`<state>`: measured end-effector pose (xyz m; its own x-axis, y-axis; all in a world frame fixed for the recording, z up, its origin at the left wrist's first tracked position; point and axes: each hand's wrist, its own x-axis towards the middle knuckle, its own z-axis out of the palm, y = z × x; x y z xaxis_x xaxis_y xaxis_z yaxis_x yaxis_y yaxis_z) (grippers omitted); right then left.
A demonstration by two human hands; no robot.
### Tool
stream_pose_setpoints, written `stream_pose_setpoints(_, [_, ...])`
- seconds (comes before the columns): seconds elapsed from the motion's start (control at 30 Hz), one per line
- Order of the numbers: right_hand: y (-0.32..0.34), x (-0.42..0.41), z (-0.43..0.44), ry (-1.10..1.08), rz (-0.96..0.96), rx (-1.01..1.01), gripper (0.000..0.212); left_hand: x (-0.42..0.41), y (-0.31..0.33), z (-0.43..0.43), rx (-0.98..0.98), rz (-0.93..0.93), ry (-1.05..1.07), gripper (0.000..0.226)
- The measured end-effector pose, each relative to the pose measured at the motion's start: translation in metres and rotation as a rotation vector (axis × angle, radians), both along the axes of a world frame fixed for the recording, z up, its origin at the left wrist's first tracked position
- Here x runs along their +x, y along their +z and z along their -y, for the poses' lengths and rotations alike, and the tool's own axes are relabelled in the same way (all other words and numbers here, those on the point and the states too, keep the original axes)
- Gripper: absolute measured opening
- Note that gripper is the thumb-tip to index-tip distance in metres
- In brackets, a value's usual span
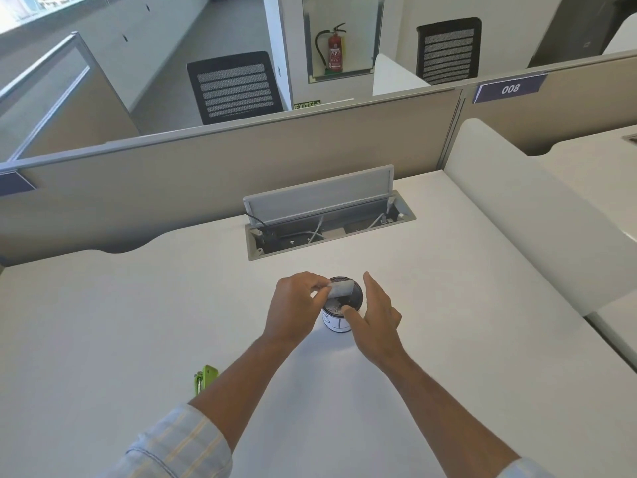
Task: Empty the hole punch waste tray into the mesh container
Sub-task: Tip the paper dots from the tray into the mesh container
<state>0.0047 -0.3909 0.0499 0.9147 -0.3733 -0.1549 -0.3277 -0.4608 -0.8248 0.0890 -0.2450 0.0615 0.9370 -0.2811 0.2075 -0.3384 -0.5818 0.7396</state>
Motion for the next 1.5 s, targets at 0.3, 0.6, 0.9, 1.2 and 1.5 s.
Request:
stream_pose_setpoints(0.3, [-0.006,0.000,-0.002,-0.011,0.009,-0.012,0.072,-0.009,-0.002,-0.004,0.005,0.034,0.005,0.010])
stream_pose_setpoints(0.6, [-0.010,0.000,-0.004,0.020,0.025,-0.057,0.069,-0.009,0.000,-0.006,-0.014,0.024,0.018,0.011])
stream_pose_setpoints(0.9, [-0.009,-0.002,-0.005,0.042,0.024,-0.059,0.063,-0.009,0.002,-0.006,-0.014,0.029,0.018,0.009])
stream_pose_setpoints(1.2, [0.001,-0.007,-0.006,0.004,0.048,-0.052,0.075,-0.002,0.005,-0.013,-0.197,-0.123,0.189,0.006])
stream_pose_setpoints(1.5, [0.030,-0.013,-0.016,-0.141,0.253,0.152,0.056,0.000,0.018,-0.042,-0.585,-0.346,0.334,0.009])
